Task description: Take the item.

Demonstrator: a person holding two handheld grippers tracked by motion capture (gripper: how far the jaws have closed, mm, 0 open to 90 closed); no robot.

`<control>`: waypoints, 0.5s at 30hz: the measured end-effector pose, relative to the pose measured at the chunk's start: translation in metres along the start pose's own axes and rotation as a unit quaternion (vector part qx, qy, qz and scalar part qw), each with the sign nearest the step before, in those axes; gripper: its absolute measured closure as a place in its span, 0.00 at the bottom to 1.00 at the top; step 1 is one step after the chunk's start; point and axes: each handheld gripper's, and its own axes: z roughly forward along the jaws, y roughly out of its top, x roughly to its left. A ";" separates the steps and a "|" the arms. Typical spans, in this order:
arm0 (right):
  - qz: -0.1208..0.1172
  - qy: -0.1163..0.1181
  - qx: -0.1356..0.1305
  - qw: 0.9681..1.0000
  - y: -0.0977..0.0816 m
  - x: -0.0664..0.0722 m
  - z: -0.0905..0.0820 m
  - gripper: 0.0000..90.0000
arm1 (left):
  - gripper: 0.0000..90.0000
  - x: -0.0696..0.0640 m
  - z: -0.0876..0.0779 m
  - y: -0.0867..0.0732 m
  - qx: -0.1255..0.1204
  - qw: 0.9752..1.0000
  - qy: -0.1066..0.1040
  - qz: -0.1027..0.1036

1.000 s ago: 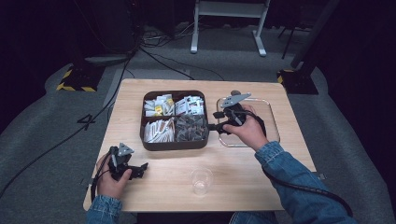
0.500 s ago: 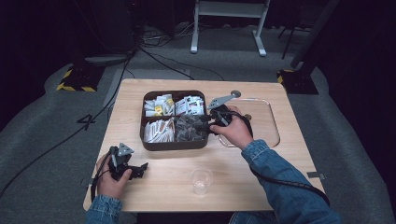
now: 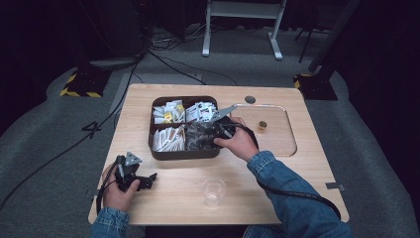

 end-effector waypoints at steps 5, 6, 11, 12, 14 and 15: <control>-0.010 0.004 0.024 1.000 -0.002 0.005 0.008 0.65 | 0.01 0.000 0.000 0.000 0.000 1.000 0.000 0.001; -0.018 0.002 0.032 0.999 -0.003 0.005 0.010 0.70 | 0.01 0.000 0.000 0.000 0.001 1.000 0.000 0.001; -0.034 -0.001 0.043 0.998 -0.003 0.007 0.011 0.85 | 0.01 0.000 0.000 0.000 0.001 1.000 0.001 0.002; -0.033 -0.001 0.042 0.999 -0.002 0.008 0.010 0.87 | 0.01 0.000 0.000 0.000 0.001 1.000 0.000 0.001; -0.035 -0.002 0.036 0.999 -0.001 0.008 0.007 0.89 | 0.01 0.000 0.000 0.000 0.001 1.000 0.000 0.001; -0.036 -0.002 0.032 0.999 -0.001 0.008 0.006 0.90 | 0.01 0.000 0.000 0.000 0.000 1.000 0.000 0.000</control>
